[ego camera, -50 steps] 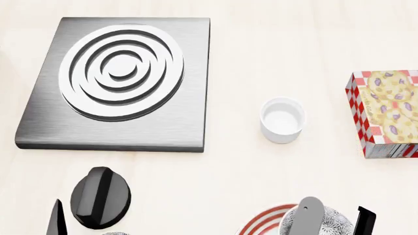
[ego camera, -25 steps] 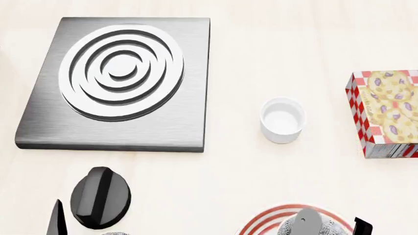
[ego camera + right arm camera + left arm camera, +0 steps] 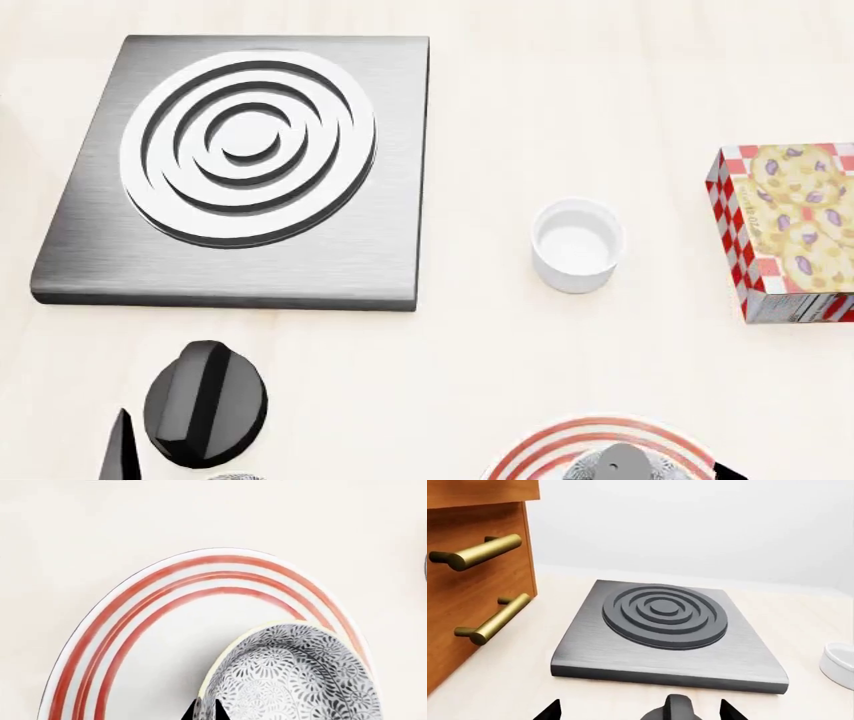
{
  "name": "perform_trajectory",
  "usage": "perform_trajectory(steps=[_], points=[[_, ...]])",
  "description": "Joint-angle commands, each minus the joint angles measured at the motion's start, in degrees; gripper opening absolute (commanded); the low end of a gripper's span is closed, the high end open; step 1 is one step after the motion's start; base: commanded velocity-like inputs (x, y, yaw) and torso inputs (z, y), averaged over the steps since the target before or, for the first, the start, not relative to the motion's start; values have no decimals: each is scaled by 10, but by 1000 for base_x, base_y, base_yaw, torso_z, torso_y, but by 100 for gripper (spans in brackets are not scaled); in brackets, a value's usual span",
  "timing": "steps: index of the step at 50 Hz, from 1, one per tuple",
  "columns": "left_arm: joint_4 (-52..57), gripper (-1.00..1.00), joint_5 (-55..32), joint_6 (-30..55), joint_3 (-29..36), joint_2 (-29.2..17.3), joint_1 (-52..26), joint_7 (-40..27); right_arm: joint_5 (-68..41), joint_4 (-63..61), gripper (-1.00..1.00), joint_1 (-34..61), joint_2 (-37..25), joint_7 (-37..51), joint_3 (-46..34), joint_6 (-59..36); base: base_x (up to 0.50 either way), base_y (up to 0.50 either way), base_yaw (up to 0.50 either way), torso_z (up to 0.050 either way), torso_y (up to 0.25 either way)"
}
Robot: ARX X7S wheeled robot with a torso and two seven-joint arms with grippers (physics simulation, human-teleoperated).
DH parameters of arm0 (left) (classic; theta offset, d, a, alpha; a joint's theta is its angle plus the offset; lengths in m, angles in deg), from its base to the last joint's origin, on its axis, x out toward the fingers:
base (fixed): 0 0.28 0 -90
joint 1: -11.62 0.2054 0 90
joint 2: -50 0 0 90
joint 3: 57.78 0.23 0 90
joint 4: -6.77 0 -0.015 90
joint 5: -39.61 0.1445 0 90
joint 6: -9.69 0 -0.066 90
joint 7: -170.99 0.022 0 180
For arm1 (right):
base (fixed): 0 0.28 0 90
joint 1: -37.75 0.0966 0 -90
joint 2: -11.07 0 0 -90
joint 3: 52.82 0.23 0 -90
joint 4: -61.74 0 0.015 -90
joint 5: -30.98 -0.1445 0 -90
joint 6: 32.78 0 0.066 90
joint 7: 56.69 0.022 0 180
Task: Pick the akita bowl on the ramekin and place it on the plate.
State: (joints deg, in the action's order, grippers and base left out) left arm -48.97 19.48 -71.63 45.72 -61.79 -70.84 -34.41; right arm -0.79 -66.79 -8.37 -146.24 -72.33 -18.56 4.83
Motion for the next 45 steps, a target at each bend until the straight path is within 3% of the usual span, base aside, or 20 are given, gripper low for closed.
perform_trajectory(steps=[1,19,26,45], points=[[-5,100,1,-2,3,0,-2,0,3,14,100,-6,10,19,5,1,0,0,0,0,0],[-4,100,1,-2,7,-2,-3,-3,-1,10,100,-24,5,49,19,30,0,0,0,0,0],[-4,100,1,-3,8,-3,-3,-3,-73,9,100,-32,1,62,60,56,0,0,0,0,0],[-3,100,-2,-3,10,-7,-3,-5,-102,-10,100,-44,-6,81,83,91,0,0,0,0,0]])
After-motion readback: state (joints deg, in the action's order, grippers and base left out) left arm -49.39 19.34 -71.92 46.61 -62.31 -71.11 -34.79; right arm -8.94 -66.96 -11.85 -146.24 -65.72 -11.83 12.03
